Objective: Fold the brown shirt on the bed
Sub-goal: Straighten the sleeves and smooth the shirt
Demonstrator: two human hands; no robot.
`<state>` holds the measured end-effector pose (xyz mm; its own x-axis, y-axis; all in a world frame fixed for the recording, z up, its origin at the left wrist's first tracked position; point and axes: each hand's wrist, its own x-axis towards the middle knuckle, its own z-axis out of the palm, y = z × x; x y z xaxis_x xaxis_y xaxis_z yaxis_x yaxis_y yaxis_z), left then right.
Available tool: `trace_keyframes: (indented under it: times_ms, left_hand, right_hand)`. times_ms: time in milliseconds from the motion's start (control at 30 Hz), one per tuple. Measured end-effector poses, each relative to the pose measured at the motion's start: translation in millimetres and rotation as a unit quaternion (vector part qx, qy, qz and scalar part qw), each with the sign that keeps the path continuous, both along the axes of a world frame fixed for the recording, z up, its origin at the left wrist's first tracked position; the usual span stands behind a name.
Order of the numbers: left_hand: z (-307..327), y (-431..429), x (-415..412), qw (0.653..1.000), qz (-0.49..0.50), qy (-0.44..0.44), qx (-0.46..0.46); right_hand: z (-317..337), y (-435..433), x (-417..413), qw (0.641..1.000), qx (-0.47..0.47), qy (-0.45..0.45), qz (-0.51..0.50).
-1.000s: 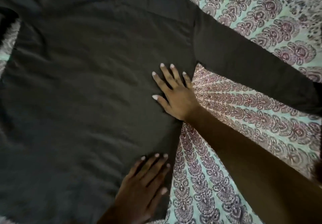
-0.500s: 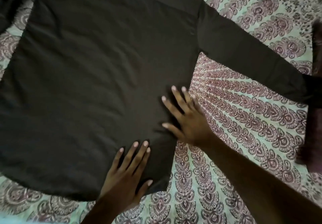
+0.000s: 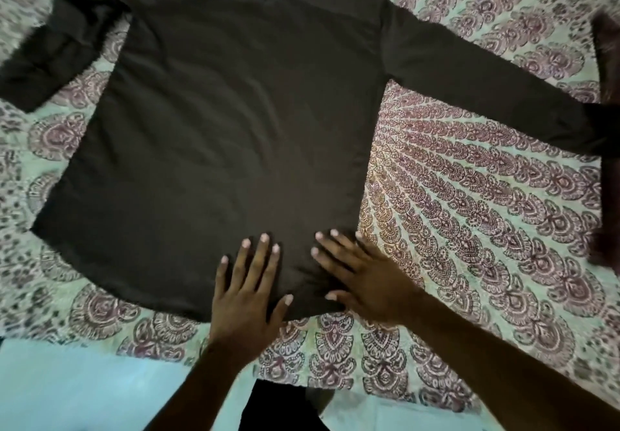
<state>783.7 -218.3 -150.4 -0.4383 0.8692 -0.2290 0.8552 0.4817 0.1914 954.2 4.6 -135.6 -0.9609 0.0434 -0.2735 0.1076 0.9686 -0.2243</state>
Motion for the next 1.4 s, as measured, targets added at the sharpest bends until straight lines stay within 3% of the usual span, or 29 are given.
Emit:
trace_keyframes:
  times_ms: [133,200,300,367,533,667,800,867,1000,1100,1167,1233,1333,1400]
  left_hand:
    - [-2.1,-25.4,19.0,0.999,-0.033,0.005,0.014]
    - [-1.1,-33.5,24.3,0.997,-0.01,-0.039,0.058]
    - [7.3,-34.8,12.8,0.973,0.076,-0.144,0.163]
    - [13.8,-32.8,-8.5,0.967,0.109,-0.128,0.193]
    - [9.8,-35.7,-80.1,0.986,0.136,0.026,0.09]
    - [-3.3,-72.9,-89.1,0.974,0.219,0.029,0.041]
    - [0.2,-107.0,-71.5,0.982,0.188,0.021,0.027]
    - [6.5,-115.8,-82.0,0.986,0.165,0.019,0.024]
    - [17.9,-99.8,-140.0,0.98,0.182,0.025,0.078]
    - [13.1,-93.0,-196.0,0.976,0.198,0.047,0.077]
    - [2.0,-111.5,-220.2,0.979,0.19,0.051,0.054]
    - [-6.7,-139.2,-229.7,0.982,0.177,0.05,0.042]
    - [-10.7,-174.7,-232.1,0.983,0.172,0.049,0.048]
    - [-8.8,-183.1,-230.8,0.981,0.176,0.054,0.063]
  right_hand:
    - [9.5,11.8,-59.1,0.986,0.047,0.035,-0.155]
    - [-1.9,-2.4,-70.8,0.981,0.066,0.027,-0.179]
    - [-18.4,-44.2,-41.7,0.99,0.065,0.033,-0.117]
    - [-19.4,-69.2,-13.8,0.996,0.056,0.041,-0.056]
    - [-2.1,-82.4,-2.5,0.998,0.035,0.054,-0.011]
    - [5.0,-47.5,-70.6,0.982,0.068,0.081,-0.159]
    - [-9.3,-41.6,-137.2,0.968,0.052,0.044,-0.243]
    - [-17.0,-67.5,-146.0,0.98,0.07,0.039,-0.183]
    - [-16.2,-132.4,-126.0,0.998,0.037,0.048,0.035]
    - [-7.3,-142.0,-127.0,0.995,0.007,0.052,0.085]
    - [-1.2,-128.0,-154.6,0.997,0.003,0.071,0.025]
    - [2.2,-104.0,-196.7,0.991,0.031,0.082,-0.098]
    - [-7.0,-82.5,-256.4,0.962,0.047,0.046,-0.267]
    - [-14.8,-96.0,-275.7,0.946,0.05,0.019,-0.318]
